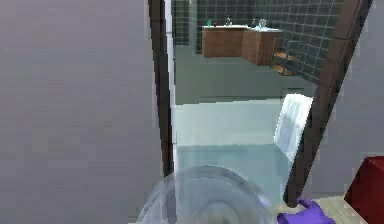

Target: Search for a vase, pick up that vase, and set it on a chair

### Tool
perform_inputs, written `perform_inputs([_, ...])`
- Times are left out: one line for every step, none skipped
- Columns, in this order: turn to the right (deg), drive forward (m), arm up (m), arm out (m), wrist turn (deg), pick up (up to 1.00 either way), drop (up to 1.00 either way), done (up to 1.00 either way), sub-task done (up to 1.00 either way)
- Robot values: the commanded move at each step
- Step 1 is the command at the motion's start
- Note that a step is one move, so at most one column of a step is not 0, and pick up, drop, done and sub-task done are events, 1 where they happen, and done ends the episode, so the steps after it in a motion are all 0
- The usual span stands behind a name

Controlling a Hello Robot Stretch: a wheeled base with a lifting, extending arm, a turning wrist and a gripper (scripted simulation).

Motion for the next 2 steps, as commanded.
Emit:
perform_inputs([12.0,0.00,0.00,0.00,0.0,0.00,0.00,0.00,0.00])
perform_inputs([0.0,1.00,0.00,0.00,0.0,0.00,0.00,0.00,0.00])
